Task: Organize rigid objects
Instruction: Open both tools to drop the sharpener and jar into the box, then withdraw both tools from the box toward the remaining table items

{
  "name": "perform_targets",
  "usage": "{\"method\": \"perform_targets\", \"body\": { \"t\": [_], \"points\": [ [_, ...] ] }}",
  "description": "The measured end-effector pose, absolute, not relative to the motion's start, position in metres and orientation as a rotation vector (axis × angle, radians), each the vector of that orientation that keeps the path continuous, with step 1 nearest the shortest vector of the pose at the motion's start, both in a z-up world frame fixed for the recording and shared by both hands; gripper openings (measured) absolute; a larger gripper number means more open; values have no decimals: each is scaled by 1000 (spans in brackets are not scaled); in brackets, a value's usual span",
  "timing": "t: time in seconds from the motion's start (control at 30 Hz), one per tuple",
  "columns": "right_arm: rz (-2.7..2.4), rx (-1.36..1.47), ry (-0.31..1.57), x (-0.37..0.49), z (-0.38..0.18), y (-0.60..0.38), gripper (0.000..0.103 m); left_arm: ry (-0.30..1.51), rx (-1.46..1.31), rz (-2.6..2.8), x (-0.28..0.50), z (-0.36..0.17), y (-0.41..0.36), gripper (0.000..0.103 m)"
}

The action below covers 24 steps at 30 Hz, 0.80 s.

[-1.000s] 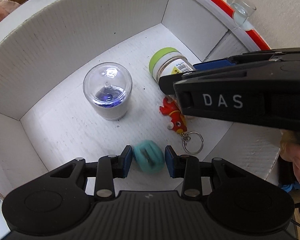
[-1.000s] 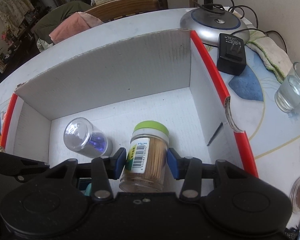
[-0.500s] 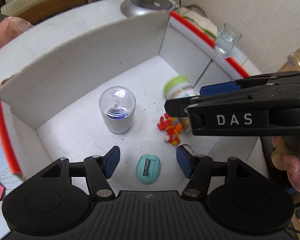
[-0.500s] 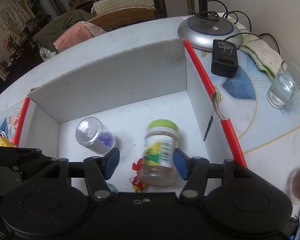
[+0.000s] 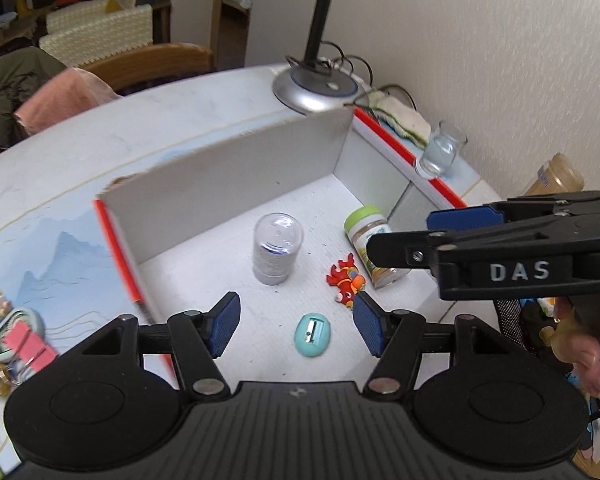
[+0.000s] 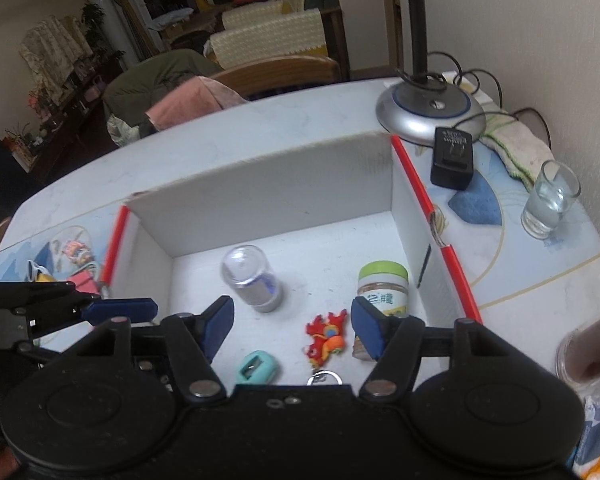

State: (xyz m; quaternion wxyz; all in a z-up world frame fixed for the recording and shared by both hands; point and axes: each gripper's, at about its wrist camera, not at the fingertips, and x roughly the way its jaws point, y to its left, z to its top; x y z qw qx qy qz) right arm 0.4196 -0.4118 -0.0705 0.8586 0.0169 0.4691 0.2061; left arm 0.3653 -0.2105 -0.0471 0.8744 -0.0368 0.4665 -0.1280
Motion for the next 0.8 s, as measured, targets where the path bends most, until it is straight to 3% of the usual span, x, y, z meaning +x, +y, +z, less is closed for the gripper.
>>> {"method": "perform_targets", "body": {
  "t": [0.57,0.63,0.8],
  "points": [
    [507,77,895,347,-34,-363,82,842,-109,-168,281,-9,-124,62],
    [517,85,888,337,-33,-354,84,834,-112,-159,270,-8,-111,73],
    [554,82,863,312,-32,-329,91,818,-126,-113,243,-6,-74,73]
  ]
}}
